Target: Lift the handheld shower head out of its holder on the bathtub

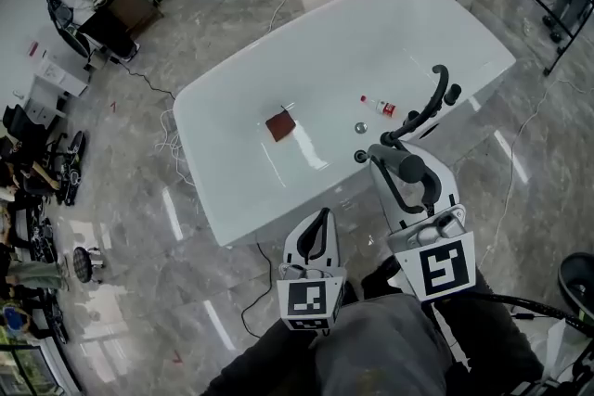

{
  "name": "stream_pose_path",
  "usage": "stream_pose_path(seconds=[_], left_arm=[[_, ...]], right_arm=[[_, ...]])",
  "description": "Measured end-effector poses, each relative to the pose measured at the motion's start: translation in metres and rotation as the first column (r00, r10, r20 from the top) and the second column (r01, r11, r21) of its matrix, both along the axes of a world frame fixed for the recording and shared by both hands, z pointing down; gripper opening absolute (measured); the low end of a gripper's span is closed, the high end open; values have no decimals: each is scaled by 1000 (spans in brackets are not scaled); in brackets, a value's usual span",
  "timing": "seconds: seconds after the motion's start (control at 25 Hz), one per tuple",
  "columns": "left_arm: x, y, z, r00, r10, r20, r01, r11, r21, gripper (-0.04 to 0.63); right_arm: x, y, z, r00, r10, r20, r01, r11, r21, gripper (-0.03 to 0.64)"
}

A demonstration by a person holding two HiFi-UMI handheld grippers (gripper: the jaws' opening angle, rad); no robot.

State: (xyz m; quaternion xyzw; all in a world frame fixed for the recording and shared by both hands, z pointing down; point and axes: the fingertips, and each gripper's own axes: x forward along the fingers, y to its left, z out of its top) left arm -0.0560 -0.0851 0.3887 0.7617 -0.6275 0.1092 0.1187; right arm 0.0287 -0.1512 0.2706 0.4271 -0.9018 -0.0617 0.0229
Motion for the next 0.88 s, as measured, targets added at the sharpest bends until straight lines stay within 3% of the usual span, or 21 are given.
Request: stream_pose_path(seconds=[0.16,0.36,0.52,0.88], left_arm=[[-20,14,1,1000,-20,20,20,1000,4,3],[-30,24,-12,999,-27,-35,28,999,29,3],[-34,39,-15,999,-24,-25,25,998,50,3],[-41,98,-39,1000,5,-29,-1,990,138,3]], right_arm=[[-10,9,8,1000,3,-7,-3,1000,2,140],[-13,21,7,999,29,-21,-29,999,14,140],[-11,34,2,999,52,-17,-51,998,38,140],[-9,109,-35,995,94,30,-97,986,137,140]])
